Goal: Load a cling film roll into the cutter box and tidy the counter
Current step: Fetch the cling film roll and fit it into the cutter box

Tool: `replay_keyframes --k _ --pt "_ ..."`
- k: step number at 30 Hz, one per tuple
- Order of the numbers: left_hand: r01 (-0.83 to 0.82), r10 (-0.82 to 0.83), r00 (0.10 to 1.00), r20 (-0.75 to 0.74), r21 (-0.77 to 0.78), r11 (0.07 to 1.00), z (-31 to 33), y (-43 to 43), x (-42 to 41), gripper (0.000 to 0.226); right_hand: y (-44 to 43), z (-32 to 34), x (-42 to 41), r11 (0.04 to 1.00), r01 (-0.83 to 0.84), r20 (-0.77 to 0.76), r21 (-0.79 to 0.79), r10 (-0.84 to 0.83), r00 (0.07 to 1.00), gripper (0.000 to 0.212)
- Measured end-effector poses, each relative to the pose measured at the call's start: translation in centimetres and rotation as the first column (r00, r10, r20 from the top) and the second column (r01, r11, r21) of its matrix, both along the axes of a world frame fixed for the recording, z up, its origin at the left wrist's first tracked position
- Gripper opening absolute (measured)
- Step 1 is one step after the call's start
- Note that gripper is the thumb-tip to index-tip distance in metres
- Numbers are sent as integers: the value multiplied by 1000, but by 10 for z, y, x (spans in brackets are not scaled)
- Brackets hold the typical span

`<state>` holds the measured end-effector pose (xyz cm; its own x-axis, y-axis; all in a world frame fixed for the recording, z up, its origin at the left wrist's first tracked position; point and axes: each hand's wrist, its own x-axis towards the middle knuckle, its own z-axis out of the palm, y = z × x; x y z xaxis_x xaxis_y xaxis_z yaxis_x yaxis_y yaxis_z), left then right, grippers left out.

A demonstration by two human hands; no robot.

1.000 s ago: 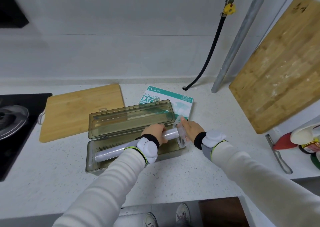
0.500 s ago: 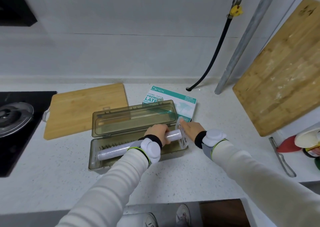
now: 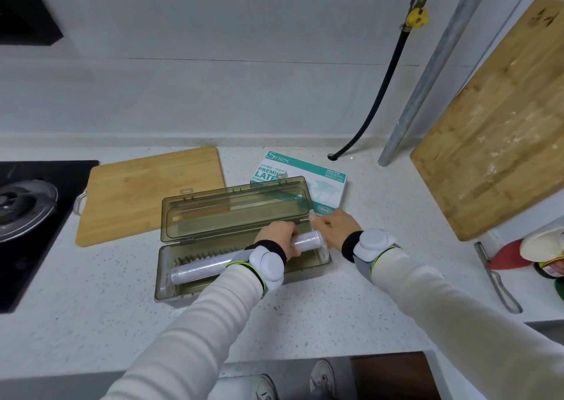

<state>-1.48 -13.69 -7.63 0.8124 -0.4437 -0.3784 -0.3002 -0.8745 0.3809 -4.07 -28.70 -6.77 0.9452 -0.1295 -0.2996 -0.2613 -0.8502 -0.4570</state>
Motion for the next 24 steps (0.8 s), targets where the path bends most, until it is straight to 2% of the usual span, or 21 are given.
replay_keyframes --k 4,8,13,16,19,22,24 --pt "7 -6 1000 -4 21 1000 -3 -1 1 41 1 -3 0 1000 -11 -5 -9 11 1000 47" --pt "17 -17 1000 -3 37 999 -7 -3 1 40 3 -11 1 998 -52 -34 -29 51 998 53" --pt "43 -43 999 8 61 997 -10 -6 2 38 6 -19 4 999 31 -80 16 -30 996 50" --pt "46 -47 999 9 61 997 -11 -6 4 39 6 -23 7 997 -37 -91 -62 31 995 49" --pt "41 -42 999 20 59 997 -15 -5 6 39 9 -19 5 1000 25 -41 2 -25 999 51" --pt "53 -67 993 101 136 989 -16 -7 7 32 12 -16 6 997 78 -82 15 -76 994 39" --pt "54 -72 992 103 169 984 -16 -7 8 30 13 -10 4 999 35 -95 -22 -36 995 36"
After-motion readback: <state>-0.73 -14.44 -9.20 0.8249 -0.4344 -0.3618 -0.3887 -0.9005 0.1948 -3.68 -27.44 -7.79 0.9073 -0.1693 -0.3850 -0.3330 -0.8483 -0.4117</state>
